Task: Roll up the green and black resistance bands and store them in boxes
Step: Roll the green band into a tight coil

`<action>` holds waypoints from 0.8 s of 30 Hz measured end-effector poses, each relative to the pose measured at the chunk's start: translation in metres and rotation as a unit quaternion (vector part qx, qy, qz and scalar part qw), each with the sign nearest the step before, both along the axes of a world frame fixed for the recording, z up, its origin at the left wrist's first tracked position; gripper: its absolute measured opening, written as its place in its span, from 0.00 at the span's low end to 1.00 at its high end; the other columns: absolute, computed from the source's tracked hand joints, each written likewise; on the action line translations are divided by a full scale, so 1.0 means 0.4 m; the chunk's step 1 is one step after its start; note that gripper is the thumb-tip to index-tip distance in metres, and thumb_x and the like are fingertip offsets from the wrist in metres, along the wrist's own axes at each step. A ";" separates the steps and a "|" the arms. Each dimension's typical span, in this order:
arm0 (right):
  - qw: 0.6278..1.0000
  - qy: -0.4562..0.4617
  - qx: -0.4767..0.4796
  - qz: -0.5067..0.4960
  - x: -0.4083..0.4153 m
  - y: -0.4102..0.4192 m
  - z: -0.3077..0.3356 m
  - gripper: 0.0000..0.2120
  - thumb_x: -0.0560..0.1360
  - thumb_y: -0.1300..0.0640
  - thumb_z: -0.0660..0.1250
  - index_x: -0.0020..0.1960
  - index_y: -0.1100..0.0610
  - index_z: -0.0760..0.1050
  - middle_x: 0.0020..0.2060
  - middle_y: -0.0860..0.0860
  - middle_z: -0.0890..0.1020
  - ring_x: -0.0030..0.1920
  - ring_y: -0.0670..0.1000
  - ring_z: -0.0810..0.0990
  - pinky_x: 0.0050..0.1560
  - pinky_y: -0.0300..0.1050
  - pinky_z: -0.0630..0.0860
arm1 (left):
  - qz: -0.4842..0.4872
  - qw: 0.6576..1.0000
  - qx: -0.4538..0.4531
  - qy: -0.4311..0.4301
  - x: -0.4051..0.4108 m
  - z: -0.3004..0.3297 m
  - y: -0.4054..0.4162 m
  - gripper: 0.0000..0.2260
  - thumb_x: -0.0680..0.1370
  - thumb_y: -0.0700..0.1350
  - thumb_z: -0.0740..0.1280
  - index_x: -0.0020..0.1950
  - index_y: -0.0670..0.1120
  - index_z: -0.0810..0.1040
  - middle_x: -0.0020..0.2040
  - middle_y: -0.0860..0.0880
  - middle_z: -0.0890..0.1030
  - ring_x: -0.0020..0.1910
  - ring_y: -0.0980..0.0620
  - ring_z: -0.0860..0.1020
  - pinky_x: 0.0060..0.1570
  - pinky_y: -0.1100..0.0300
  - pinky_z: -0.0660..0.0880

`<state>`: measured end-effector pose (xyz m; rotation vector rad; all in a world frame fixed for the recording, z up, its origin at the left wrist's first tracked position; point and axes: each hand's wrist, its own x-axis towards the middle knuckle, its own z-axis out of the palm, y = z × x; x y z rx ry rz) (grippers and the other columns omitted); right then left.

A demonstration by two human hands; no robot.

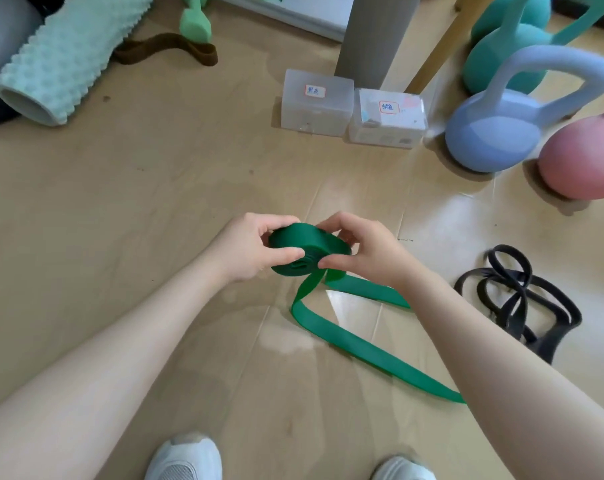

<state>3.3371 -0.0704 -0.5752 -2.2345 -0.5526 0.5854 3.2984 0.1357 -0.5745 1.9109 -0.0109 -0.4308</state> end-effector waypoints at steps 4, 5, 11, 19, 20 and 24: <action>0.995 -0.059 -0.073 0.044 0.013 -0.027 0.028 0.19 0.70 0.53 0.72 0.61 0.51 0.76 0.47 0.42 0.80 0.45 0.43 0.76 0.49 0.33 0.68 | -0.013 1.000 -0.005 0.017 -0.010 0.003 -0.002 0.13 0.71 0.42 0.72 0.46 0.62 0.80 0.40 0.56 0.83 0.37 0.59 0.79 0.43 0.64 0.75; 0.995 -0.054 -0.076 0.041 0.008 -0.028 0.026 0.19 0.71 0.53 0.71 0.61 0.51 0.76 0.48 0.43 0.81 0.46 0.44 0.77 0.51 0.34 0.70 | -0.002 0.999 -0.028 0.029 -0.014 0.001 -0.005 0.13 0.71 0.41 0.71 0.46 0.61 0.80 0.41 0.56 0.84 0.40 0.58 0.80 0.46 0.64 0.76; 0.970 0.161 0.157 -0.095 -0.047 0.005 -0.015 0.15 0.74 0.63 0.67 0.58 0.51 0.74 0.53 0.45 0.81 0.55 0.44 0.80 0.59 0.41 0.74 | 0.077 0.984 -0.153 0.042 -0.028 -0.006 -0.004 0.14 0.72 0.34 0.69 0.47 0.55 0.80 0.39 0.58 0.84 0.40 0.61 0.81 0.42 0.69 0.76; 0.947 0.182 0.238 -0.116 -0.069 0.035 -0.016 0.17 0.76 0.66 0.63 0.63 0.54 0.69 0.55 0.48 0.79 0.55 0.44 0.80 0.56 0.38 0.75 | 0.132 0.973 -0.187 0.013 -0.036 -0.009 0.006 0.13 0.72 0.34 0.69 0.52 0.49 0.80 0.42 0.56 0.84 0.44 0.58 0.81 0.45 0.67 0.76; 0.955 0.166 0.220 -0.109 -0.067 0.034 -0.015 0.19 0.75 0.65 0.64 0.64 0.52 0.67 0.56 0.47 0.79 0.57 0.45 0.79 0.59 0.41 0.75 | 0.138 0.972 -0.189 0.010 -0.037 -0.008 0.007 0.13 0.72 0.34 0.69 0.53 0.48 0.79 0.42 0.56 0.84 0.45 0.58 0.81 0.45 0.66 0.76; 0.946 0.165 0.251 -0.124 -0.065 0.047 -0.006 0.18 0.74 0.67 0.65 0.58 0.51 0.64 0.55 0.50 0.79 0.52 0.47 0.81 0.54 0.43 0.77 | 0.183 0.955 -0.235 0.011 -0.039 0.002 -0.001 0.13 0.73 0.35 0.67 0.52 0.50 0.79 0.42 0.55 0.84 0.45 0.58 0.81 0.45 0.66 0.77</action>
